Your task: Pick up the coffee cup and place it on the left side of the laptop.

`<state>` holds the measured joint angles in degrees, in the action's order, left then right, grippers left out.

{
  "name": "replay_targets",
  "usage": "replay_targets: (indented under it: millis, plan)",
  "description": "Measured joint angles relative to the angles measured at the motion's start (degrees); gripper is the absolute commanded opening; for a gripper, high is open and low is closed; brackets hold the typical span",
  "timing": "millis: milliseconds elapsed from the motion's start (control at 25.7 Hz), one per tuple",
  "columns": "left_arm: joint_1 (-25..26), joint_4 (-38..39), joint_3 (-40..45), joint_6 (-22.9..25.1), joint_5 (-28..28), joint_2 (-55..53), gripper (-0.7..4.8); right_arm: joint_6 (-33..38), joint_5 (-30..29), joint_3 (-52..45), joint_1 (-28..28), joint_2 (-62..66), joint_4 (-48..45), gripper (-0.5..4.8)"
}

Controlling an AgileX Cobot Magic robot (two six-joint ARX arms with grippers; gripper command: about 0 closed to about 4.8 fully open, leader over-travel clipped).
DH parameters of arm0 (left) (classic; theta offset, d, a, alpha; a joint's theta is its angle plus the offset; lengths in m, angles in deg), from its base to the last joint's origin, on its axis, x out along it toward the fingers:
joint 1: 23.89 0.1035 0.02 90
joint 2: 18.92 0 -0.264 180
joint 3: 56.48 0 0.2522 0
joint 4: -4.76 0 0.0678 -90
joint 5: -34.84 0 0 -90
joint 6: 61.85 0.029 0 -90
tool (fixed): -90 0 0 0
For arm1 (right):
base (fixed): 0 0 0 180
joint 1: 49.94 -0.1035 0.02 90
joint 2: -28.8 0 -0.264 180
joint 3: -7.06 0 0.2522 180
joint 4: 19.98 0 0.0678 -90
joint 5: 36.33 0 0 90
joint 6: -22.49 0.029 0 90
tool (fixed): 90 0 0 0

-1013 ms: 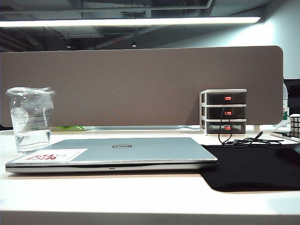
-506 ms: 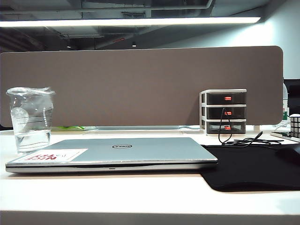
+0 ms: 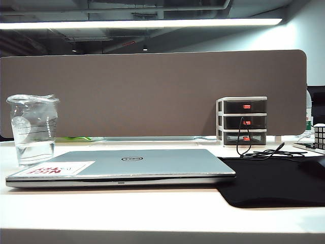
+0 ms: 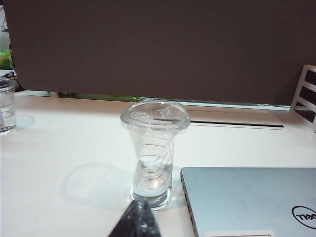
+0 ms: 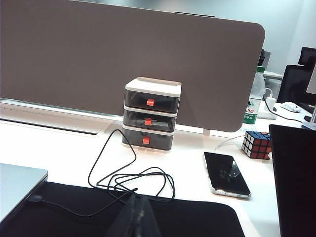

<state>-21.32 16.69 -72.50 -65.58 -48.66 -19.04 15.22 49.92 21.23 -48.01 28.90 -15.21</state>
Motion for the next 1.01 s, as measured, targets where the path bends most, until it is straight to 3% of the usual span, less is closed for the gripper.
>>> replay_targets:
  millis: [156,1013]
  plan:
    - [-0.55,2.51,2.21,-0.02,-1.03,-0.07,-0.06,0.17,0.0,0.0,0.0,0.0,0.63,-0.01]
    - [-0.55,0.35,2.16,0.04,-1.16,0.0,-0.05,-0.28,2.25,0.0,0.0,0.0,0.81,-0.01]
